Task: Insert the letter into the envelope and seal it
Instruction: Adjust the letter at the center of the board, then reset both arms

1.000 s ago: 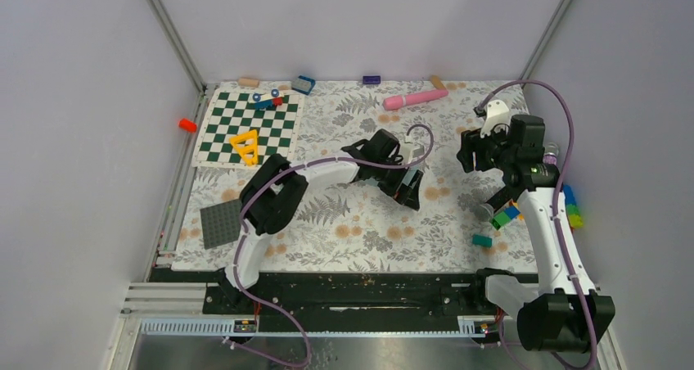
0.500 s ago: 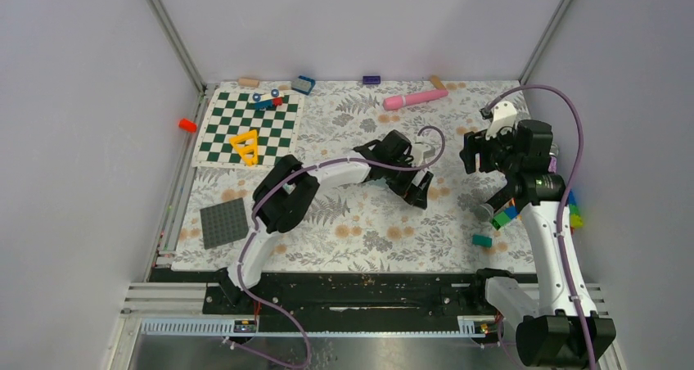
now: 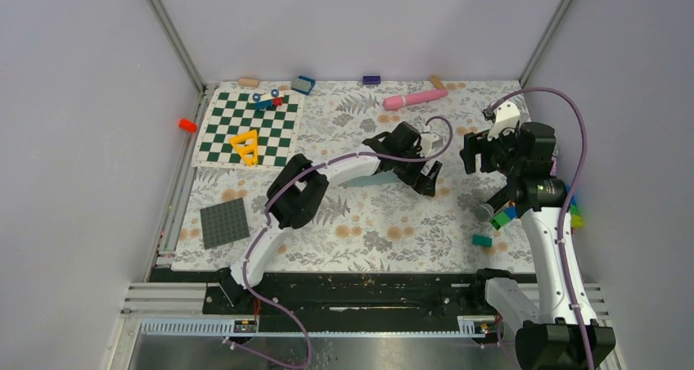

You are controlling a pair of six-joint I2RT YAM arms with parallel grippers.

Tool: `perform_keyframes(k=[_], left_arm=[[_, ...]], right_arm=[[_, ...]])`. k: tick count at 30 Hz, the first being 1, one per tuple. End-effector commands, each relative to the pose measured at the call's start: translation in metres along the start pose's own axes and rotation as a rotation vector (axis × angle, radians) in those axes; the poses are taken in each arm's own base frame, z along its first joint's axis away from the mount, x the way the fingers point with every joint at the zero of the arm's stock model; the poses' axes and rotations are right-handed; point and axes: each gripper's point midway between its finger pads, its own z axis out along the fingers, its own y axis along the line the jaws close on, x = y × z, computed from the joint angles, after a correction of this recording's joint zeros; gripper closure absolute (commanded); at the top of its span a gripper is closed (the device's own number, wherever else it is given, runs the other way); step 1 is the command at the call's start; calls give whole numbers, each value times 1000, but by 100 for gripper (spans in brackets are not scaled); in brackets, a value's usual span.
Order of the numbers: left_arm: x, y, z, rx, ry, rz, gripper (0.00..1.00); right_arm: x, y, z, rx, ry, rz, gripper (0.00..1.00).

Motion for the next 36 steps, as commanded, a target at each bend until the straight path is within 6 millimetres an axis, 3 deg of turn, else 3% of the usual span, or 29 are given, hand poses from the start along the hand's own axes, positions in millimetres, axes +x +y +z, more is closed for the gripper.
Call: perform_keyframes(k=[1,5,7,10,13,16,18,20,23,26,29,32,36], left_arm=[[-27,-11,-34,-19,-53,48,1],[-35,-35,-101,-24,-112,158,1],[-35,-50,-155,-45,-156,253,1],[-28,-54,-228,-120,-196,353,1],[-9,-35,-305,-266,-223,375,1],[17,-1,-379,-418,-324,273,1],[39,20,-423,-515,-392,180,1],[63,34,-453,-590,-424,122,1],[92,48,-483,-651,-488,62,1],[109,50,-490,-643,-550,29,1],[111,56,-499,-692,-624,1,1],[115,69,-524,-872,-667,-16,1],[120,73,-525,-913,-710,-18,1]], right_arm=[[-8,-5,-2,25,-34,1,15],[-13,-4,-5,26,-50,15,3],[-17,-3,-10,31,-68,14,0],[-26,-5,-21,59,-109,7,0],[-39,0,-39,54,-148,0,0],[-47,7,-58,49,-190,3,1],[-50,7,-72,83,-233,13,0],[-51,4,-85,130,-277,46,0],[-50,9,-103,152,-348,67,0],[-41,16,-113,151,-374,102,0],[-41,22,-120,128,-376,107,0],[-49,24,-131,130,-385,105,0],[-55,31,-148,115,-379,158,1]])
